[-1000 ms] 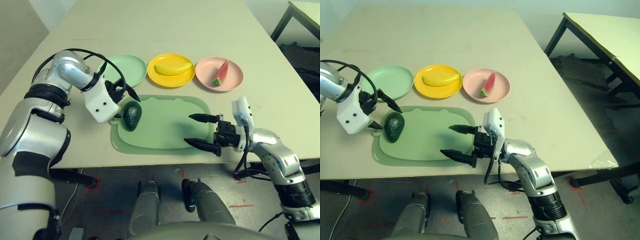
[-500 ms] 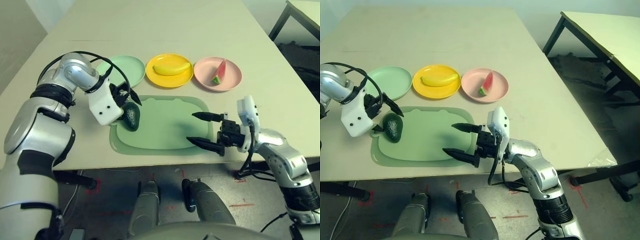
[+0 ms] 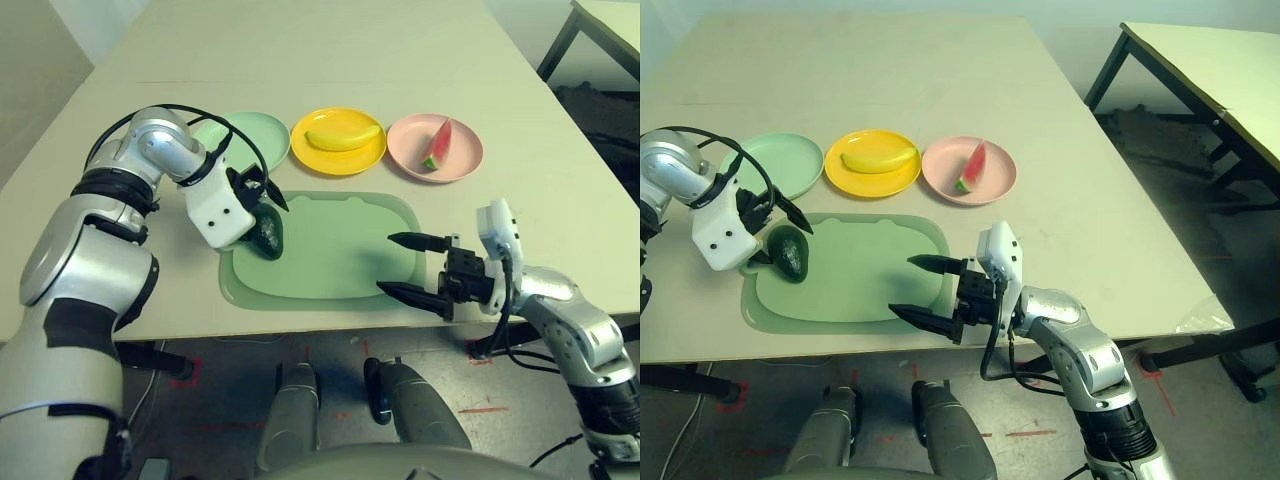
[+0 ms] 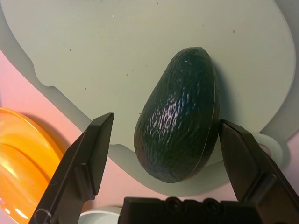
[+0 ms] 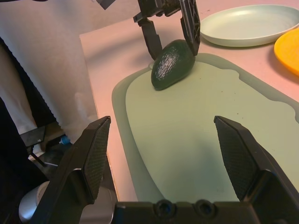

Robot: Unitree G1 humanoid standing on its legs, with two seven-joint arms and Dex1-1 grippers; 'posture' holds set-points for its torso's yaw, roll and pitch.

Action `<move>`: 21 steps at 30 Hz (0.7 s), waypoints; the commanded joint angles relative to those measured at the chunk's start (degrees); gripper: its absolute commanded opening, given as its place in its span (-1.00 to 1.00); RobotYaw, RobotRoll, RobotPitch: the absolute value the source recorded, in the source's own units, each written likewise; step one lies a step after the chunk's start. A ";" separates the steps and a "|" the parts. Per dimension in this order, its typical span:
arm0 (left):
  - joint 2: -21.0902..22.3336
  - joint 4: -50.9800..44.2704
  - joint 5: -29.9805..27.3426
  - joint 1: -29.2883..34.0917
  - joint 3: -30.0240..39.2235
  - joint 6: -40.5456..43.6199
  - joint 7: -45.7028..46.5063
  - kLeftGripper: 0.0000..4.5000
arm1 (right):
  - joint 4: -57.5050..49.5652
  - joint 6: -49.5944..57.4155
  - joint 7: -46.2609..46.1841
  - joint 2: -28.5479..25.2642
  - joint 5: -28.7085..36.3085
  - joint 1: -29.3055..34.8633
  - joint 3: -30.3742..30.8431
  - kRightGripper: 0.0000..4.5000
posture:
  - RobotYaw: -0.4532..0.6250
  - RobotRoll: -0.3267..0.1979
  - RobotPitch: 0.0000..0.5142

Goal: Place the fruits into color-matched plates.

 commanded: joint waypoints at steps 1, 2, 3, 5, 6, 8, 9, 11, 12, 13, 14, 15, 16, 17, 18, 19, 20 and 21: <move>-0.12 0.21 0.50 0.93 0.32 0.29 -0.64 1.00 | -1.05 0.31 -0.43 -0.30 0.77 0.29 -0.80 0.98 | -0.49 0.25 -0.36; -0.07 0.17 0.48 1.08 0.25 0.36 -0.64 1.00 | -1.10 0.29 -0.51 -0.29 0.79 0.31 -0.79 0.98 | -0.49 0.25 -0.36; -0.01 0.12 0.51 1.24 0.16 0.31 -0.64 1.00 | -1.15 0.28 -0.58 -0.28 0.81 0.33 -0.76 0.98 | -0.49 0.25 -0.36; 0.08 -0.12 0.46 1.62 -0.11 0.06 -0.64 1.00 | -1.27 0.19 -0.57 -0.32 0.82 0.45 -0.67 0.98 | -0.49 0.25 -0.36; 0.09 -0.25 0.39 1.78 -0.23 -0.02 -0.64 1.00 | -1.38 0.21 -0.48 -0.38 0.89 0.57 -0.55 0.98 | -0.49 0.25 -0.36; 0.05 -0.43 0.25 1.93 -0.37 0.00 -0.64 1.00 | -1.79 0.46 -0.41 -0.43 1.17 0.84 -0.33 0.98 | -0.49 0.25 -0.36; -0.01 -0.48 0.24 1.96 -0.39 0.02 -0.64 1.00 | -2.05 0.60 -0.34 -0.49 1.29 0.99 -0.19 0.98 | -0.49 0.25 -0.36; -0.21 -0.39 0.41 1.83 -0.30 0.12 -0.64 1.00 | -2.35 0.61 -0.19 -0.61 1.21 1.30 0.16 0.98 | -0.49 0.25 -0.35; -0.33 -0.32 0.50 1.71 -0.22 0.21 -0.64 1.00 | -2.37 0.61 -0.21 -0.62 1.17 1.36 0.22 0.98 | -0.49 0.25 -0.35; -0.41 -0.26 0.55 1.59 -0.16 0.29 -0.64 1.00 | -2.39 0.63 -0.26 -0.61 1.14 1.34 0.26 0.98 | -0.49 0.25 -0.35; -0.45 -0.23 0.56 1.52 -0.12 0.35 -0.64 1.00 | -2.41 0.66 -0.30 -0.59 1.13 1.31 0.26 0.98 | -0.49 0.25 -0.35; -0.48 -0.23 0.51 1.49 -0.13 0.45 -0.64 1.00 | -2.42 0.71 -0.37 -0.56 1.11 1.25 0.23 0.98 | -0.49 0.25 -0.36; -0.47 -0.23 0.48 1.49 -0.18 0.53 -0.64 1.00 | -2.40 0.73 -0.42 -0.53 1.09 1.19 0.20 0.98 | -0.49 0.25 -0.36; -0.45 -0.26 0.44 1.54 -0.30 0.58 -0.64 1.00 | -2.35 0.70 -0.41 -0.54 1.04 1.18 0.15 0.98 | -0.49 0.25 -0.36; -0.42 -0.31 0.40 1.60 -0.41 0.62 -0.64 1.00 | -2.31 0.65 -0.37 -0.57 1.00 1.21 0.12 0.98 | -0.49 0.25 -0.36; -0.37 -0.39 0.32 1.69 -0.61 0.78 -0.64 0.92 | -2.29 0.60 -0.32 -0.62 0.95 1.23 0.11 1.00 | -0.49 0.25 -0.36; -0.34 -0.45 0.24 1.75 -0.79 0.92 -0.64 0.82 | -2.27 0.57 -0.29 -0.64 0.91 1.23 0.11 1.00 | -0.49 0.25 -0.36; -0.32 -0.49 0.15 1.78 -0.92 1.10 -0.64 0.72 | -2.25 0.54 -0.28 -0.65 0.88 1.19 0.12 1.00 | -0.49 0.25 -0.36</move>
